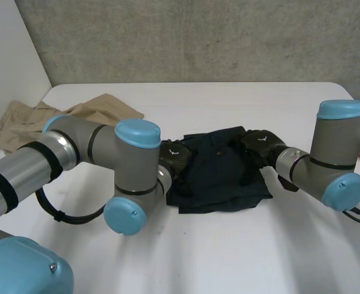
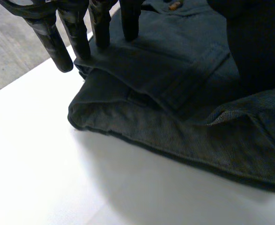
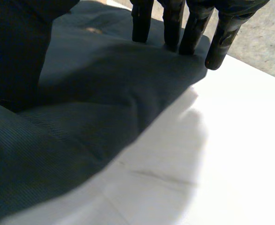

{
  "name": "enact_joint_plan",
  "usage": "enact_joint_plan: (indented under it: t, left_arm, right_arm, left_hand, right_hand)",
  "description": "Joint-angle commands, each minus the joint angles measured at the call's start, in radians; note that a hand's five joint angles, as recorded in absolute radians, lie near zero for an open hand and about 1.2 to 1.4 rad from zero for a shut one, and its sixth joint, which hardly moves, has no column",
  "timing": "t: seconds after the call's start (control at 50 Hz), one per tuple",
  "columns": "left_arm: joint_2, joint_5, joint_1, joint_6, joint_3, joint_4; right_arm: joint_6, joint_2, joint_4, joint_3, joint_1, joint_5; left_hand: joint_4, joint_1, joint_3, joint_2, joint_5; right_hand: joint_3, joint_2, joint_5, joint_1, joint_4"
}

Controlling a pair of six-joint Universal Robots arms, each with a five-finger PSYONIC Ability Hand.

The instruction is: Fold the laundry.

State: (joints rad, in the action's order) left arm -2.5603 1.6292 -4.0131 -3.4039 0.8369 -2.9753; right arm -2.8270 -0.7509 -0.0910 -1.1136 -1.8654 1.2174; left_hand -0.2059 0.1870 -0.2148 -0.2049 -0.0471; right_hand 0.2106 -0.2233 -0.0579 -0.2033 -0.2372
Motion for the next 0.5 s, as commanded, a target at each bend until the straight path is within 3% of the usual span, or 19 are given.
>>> enact_joint_plan:
  t: [0.02, 0.26, 0.5]
  left_arm:
    - [0.096, -0.025, 0.016, -0.041, 0.019, 0.013]
    - [0.429, -0.169, -0.003, 0.038, 0.139, 0.019]
    - [0.684, -0.331, -0.072, 0.101, 0.344, 0.076]
  right_arm:
    - [0.146, -0.073, -0.003, -0.031, -0.001, 0.067]
    - [0.143, -0.428, 0.246, -0.345, -0.026, 0.206]
    - [0.028, -0.47, 0.318, -0.589, -0.139, 0.214]
  left_hand:
    - [0.022, -0.003, 0.031, 0.021, 0.037]
    - [0.031, -0.012, 0.04, 0.03, 0.047]
    - [0.028, -0.009, 0.036, 0.027, 0.043]
  right_hand:
    - [-0.036, 0.049, 0.058, 0.029, 0.063]
    - [-0.036, 0.049, 0.058, 0.029, 0.063]
    - [-0.036, 0.049, 0.058, 0.029, 0.063]
